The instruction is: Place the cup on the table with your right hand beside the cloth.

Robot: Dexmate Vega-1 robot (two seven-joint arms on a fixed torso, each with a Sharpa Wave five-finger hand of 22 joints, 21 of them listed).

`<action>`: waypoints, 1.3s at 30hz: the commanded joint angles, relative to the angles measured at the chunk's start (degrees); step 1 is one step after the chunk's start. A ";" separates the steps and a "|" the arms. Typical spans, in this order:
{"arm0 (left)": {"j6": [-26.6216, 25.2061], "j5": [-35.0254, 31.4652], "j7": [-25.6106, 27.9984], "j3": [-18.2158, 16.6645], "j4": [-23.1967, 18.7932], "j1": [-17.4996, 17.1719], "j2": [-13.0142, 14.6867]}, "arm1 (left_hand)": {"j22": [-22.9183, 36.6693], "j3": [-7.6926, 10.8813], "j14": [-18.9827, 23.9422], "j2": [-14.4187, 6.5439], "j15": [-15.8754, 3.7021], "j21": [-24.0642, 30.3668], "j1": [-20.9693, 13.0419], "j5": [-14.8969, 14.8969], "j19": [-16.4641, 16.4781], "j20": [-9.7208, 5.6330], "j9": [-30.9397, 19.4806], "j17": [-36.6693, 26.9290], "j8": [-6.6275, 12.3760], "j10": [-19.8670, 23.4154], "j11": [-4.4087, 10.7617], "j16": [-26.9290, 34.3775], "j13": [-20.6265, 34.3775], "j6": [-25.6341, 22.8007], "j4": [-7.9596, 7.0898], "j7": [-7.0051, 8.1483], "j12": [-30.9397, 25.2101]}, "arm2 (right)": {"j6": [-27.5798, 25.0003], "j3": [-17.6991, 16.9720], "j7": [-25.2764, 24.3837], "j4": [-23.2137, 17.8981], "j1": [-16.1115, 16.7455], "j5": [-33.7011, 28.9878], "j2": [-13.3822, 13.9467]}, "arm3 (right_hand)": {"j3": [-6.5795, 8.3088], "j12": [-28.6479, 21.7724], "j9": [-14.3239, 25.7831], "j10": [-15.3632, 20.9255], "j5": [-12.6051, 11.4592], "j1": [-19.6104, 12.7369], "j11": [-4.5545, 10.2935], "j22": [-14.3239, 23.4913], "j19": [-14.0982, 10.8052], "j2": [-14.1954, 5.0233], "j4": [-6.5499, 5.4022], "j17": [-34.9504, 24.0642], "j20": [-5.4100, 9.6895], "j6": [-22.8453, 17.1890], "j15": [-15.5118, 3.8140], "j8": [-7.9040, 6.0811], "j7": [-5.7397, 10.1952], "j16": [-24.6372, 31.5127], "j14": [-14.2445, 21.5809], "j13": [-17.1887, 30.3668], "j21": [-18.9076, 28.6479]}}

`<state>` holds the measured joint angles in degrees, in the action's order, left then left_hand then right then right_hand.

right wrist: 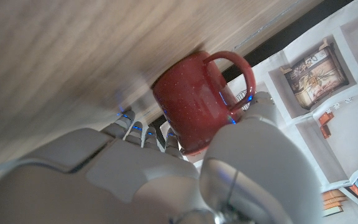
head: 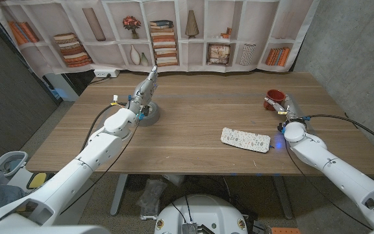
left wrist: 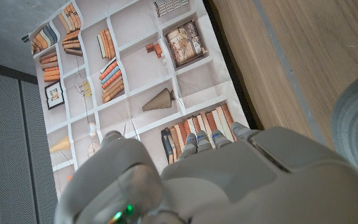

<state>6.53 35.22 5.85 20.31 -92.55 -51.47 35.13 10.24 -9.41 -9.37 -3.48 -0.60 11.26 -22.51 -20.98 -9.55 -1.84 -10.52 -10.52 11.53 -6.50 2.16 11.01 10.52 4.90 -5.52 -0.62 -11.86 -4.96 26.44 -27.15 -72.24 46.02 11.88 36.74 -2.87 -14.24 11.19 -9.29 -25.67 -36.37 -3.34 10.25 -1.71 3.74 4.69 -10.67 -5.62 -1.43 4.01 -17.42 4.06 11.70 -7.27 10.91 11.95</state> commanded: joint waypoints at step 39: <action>0.77 0.67 -0.53 -0.10 0.16 0.27 -0.57 | 0.27 -1.08 0.61 -0.36 -0.13 0.47 -0.60 0.11 -1.50 -1.53 -0.21 -0.14 -0.09 0.31 0.31 -0.04 0.29 -0.46 -0.06 0.05 0.01 | 2.52 -2.35 -3.52 -2.39 1.56 0.90 -0.74 | 1.70 -3.52 0.27 12.18 0.31 -6.21 2.25 0.14 -7.53 -6.23 1.49 0.13 -1.29 -19.36 -1.79 -3.68 3.15 0.18 7.42 0.07 0.68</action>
<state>7.26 35.80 4.62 20.78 -90.85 -50.18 34.09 10.24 -9.87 -9.06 -3.48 -0.92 11.26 -22.51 -20.98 -9.55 -1.84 -10.52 -10.52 11.53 -6.19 2.47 11.01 10.52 4.90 -5.52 -0.62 -11.86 -3.47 24.75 -30.19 -74.47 47.48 12.38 36.36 -1.79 -17.34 11.35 1.69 -25.58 -40.90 -1.60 10.47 -8.91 -1.23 5.45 -10.59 -7.06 -15.50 2.34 -20.73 3.36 11.70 -0.48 10.93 13.01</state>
